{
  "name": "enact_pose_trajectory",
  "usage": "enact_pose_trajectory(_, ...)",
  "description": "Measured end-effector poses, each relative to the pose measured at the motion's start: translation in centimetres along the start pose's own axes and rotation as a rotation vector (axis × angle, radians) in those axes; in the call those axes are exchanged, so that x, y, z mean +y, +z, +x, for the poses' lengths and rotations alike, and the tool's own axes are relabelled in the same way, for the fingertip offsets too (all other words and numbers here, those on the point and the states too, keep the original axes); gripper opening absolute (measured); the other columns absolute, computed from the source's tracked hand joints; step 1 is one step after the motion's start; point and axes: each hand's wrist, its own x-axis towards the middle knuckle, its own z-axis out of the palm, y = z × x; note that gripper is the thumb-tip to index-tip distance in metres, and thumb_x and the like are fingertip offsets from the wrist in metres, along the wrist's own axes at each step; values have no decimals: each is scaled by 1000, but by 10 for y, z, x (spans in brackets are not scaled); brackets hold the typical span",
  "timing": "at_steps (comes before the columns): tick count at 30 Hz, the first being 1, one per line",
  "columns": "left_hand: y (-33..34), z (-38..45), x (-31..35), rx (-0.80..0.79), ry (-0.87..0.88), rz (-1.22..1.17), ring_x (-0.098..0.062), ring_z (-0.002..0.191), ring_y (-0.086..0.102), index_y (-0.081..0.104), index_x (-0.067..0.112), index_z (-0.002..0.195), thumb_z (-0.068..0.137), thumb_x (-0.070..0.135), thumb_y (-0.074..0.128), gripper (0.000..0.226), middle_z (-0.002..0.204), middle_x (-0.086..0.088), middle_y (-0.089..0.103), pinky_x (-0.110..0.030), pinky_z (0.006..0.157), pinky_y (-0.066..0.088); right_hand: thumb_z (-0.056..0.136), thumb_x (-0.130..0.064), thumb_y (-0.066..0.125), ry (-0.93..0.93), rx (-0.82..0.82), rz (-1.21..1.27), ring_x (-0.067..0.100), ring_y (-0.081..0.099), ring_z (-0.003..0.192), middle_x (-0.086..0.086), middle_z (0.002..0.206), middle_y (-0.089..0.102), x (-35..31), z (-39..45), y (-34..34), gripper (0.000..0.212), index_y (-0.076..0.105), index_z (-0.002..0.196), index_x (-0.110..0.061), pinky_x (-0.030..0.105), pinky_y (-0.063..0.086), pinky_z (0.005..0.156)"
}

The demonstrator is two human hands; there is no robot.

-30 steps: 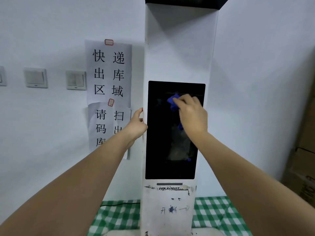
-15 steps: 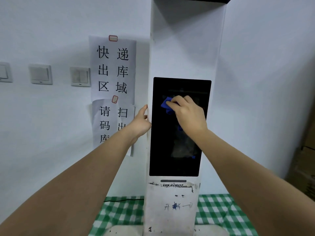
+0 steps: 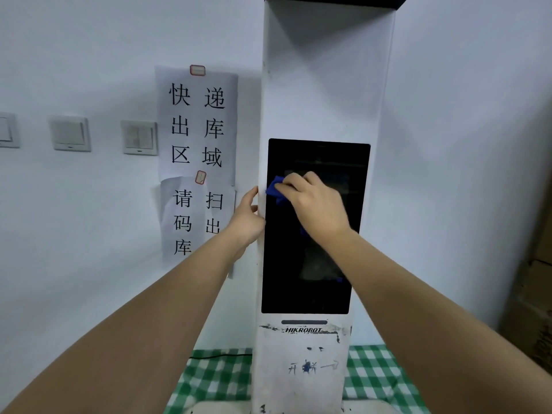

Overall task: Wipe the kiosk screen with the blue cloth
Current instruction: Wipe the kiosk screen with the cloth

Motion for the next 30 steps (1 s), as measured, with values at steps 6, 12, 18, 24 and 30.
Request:
enact_pose_trajectory(6, -7, 1, 0, -58, -29, 31, -24, 134, 40, 18, 30, 152, 93, -7, 45, 75, 151, -8, 36, -29, 94, 42, 74, 2, 66, 471, 214, 54, 29, 56, 82, 4, 101, 65, 17, 24, -8, 37, 70, 107, -14, 23, 29, 44)
enact_pose_trajectory(12, -5, 2, -3, -40, -8, 28, -18, 132, 41, 16, 29, 153, 90, -6, 47, 78, 148, -6, 39, -26, 94, 41, 60, 2, 79, 63, 46, -2, 27, 58, 81, 5, 101, 65, -9, 9, 0, 45, 70, 102, -10, 22, 33, 40)
enact_pose_trajectory(18, -9, 0, 2, -102, -25, 90, -21, 141, 30, 9, 32, 153, 88, -11, 42, 84, 156, -4, 27, -35, 109, 32, 70, -1, 72, 279, 154, 15, 29, 57, 82, 3, 99, 65, 17, 31, -13, 35, 71, 102, -14, 23, 35, 39)
enact_pose_trajectory(24, -5, 3, -1, -85, -3, 134, -14, 106, 48, 13, 28, 152, 85, -9, 42, 82, 126, -2, 50, -26, 84, 44, 62, -3, 77, 40, 17, -6, 25, 57, 80, 4, 96, 62, -21, 24, 0, 37, 69, 97, -12, 23, 33, 39)
enact_pose_trajectory(30, -7, 5, 0, -122, -32, 173, -18, 125, 44, -1, 30, 153, 89, -3, 49, 88, 144, -6, 38, -30, 102, 41, 69, -1, 65, 53, 93, -67, 28, 59, 76, 4, 91, 65, 14, 36, -16, 28, 72, 94, -12, 19, 26, 38)
